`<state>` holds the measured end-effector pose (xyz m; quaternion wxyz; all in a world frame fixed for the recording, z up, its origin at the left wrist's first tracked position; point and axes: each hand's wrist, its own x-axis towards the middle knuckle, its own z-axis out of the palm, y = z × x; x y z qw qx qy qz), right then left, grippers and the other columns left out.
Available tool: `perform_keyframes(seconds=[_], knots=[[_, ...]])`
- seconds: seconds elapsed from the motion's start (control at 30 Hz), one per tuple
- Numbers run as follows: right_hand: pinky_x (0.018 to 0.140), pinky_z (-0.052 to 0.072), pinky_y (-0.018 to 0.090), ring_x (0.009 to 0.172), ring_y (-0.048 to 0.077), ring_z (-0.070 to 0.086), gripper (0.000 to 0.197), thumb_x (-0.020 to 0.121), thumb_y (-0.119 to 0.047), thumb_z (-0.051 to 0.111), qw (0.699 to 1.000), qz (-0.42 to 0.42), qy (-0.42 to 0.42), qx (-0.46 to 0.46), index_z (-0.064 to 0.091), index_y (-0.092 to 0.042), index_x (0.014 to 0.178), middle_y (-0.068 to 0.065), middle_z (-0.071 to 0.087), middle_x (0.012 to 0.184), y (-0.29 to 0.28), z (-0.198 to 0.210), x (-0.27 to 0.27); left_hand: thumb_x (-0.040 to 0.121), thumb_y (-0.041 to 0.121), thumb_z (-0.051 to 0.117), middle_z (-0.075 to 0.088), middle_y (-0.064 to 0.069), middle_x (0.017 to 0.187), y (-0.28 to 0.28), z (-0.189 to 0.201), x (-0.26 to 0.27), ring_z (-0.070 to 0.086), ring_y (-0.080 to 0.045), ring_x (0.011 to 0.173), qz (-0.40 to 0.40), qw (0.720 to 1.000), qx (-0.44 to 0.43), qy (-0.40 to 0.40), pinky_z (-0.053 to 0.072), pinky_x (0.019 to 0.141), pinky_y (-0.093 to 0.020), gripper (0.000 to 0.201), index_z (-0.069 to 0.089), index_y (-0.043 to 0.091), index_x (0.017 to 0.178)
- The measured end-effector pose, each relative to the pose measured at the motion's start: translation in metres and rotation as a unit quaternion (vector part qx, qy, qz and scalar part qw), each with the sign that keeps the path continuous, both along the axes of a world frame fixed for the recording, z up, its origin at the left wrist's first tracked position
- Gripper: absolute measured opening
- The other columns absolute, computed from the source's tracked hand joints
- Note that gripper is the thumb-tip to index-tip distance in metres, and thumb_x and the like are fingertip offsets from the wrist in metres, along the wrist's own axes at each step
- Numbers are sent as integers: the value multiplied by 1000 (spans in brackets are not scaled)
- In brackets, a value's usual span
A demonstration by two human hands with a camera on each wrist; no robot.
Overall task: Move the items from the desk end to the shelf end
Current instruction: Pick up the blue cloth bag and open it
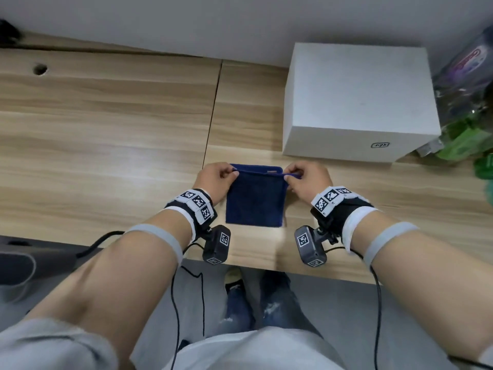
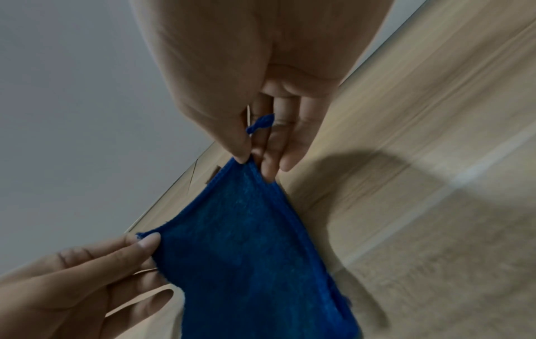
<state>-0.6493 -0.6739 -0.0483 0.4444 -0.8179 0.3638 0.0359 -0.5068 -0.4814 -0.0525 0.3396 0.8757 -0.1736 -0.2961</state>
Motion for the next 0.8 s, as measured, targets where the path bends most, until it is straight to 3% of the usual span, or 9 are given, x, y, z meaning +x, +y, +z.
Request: perform_keyframes(seconds=[0.1, 0.17, 0.4, 0.47, 0.57, 0.67, 0.8], knots=[[77, 59, 40, 72, 19, 72, 17, 80, -14, 66, 1000, 4, -2, 4, 66, -28, 70, -2, 73, 75, -6, -11, 12, 90, 23, 70, 72, -10, 79, -8, -9, 9, 70, -33, 81, 32, 999, 5, -5, 58, 83, -43, 16, 67, 25, 74], [78, 58, 39, 75, 18, 70, 13, 80, -18, 67, 1000, 2, 4, 1, 66, -29, 73, -5, 71, 75, -8, -17, 19, 90, 22, 70, 73, -12, 80, -11, -14, 14, 70, -32, 81, 42, 999, 13, -5, 58, 83, -42, 10, 69, 23, 79], [75, 53, 30, 81, 17, 64, 6, 82, -22, 67, 998, -11, 43, -41, 68, -25, 87, -11, 64, 74, -9, -28, 32, 91, 19, 67, 64, 1, 75, -16, -21, 23, 59, -16, 74, 37, 998, 43, -26, 52, 81, -30, 4, 71, 18, 92], [75, 52, 28, 78, 16, 63, 13, 81, -20, 68, 998, -8, 43, -45, 65, -26, 92, -12, 61, 73, -8, -30, 32, 89, 19, 68, 61, 3, 75, -17, -22, 23, 59, -16, 75, 18, 999, 42, -29, 51, 79, -29, 11, 67, 17, 100], [75, 51, 28, 78, 16, 61, 17, 79, -20, 69, 996, 21, 51, -72, 61, -25, 93, -6, 62, 90, -6, -32, 34, 88, 19, 70, 56, -1, 81, -21, -22, 27, 57, -19, 76, -39, 997, 58, -32, 48, 74, -31, 26, 56, 18, 109], [75, 55, 35, 79, 19, 61, 9, 78, -16, 65, 994, 40, 56, -82, 61, -24, 82, -2, 60, 98, -3, -31, 38, 88, 19, 70, 55, -5, 93, -25, -23, 33, 53, -20, 78, -77, 991, 101, -47, 44, 71, -30, 18, 58, 17, 102], [72, 54, 32, 75, 18, 62, 9, 78, -10, 61, 999, 21, 9, -49, 62, -18, 81, -4, 66, 80, 2, -26, 32, 89, 15, 69, 52, -6, 105, -22, -20, 31, 53, -19, 82, -74, 993, 86, -39, 46, 79, -29, 11, 59, 18, 91]])
